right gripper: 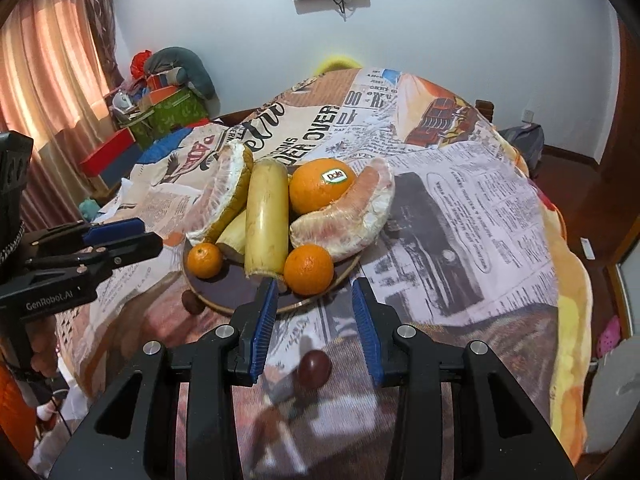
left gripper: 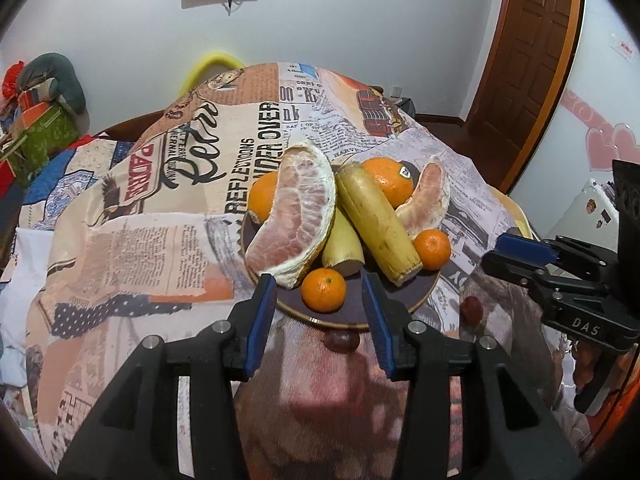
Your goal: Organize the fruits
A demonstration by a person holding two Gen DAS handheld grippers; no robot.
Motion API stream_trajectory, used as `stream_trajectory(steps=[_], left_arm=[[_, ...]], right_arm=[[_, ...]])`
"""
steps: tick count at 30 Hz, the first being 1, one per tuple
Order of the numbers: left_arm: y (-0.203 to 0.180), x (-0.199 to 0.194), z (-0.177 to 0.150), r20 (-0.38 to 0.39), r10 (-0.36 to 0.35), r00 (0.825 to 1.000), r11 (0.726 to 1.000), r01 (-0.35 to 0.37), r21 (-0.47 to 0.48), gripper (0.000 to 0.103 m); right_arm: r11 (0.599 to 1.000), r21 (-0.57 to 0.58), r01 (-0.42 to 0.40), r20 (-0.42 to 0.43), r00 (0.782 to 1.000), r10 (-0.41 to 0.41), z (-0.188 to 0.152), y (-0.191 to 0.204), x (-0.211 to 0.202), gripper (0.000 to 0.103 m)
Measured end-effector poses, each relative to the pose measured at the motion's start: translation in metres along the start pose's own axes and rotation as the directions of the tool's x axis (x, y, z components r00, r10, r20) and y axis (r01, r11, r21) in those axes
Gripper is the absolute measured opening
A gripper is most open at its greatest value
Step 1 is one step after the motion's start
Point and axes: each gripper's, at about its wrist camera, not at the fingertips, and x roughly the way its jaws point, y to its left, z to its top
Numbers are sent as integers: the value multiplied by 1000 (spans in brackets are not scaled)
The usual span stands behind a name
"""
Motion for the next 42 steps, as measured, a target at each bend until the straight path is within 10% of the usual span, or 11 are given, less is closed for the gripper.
stream_trajectory(steps=[26, 42], left_arm=[[-10, 34, -45, -130, -40, 991, 999, 41, 8, 47], [-9, 49, -38, -126, -58, 990, 998, 59, 0, 22]], right_arm=[[1000, -5, -5, -114, 994, 5, -43, 2, 21, 36], [1000, 7, -23, -90, 996, 24, -43, -3, 19, 18]])
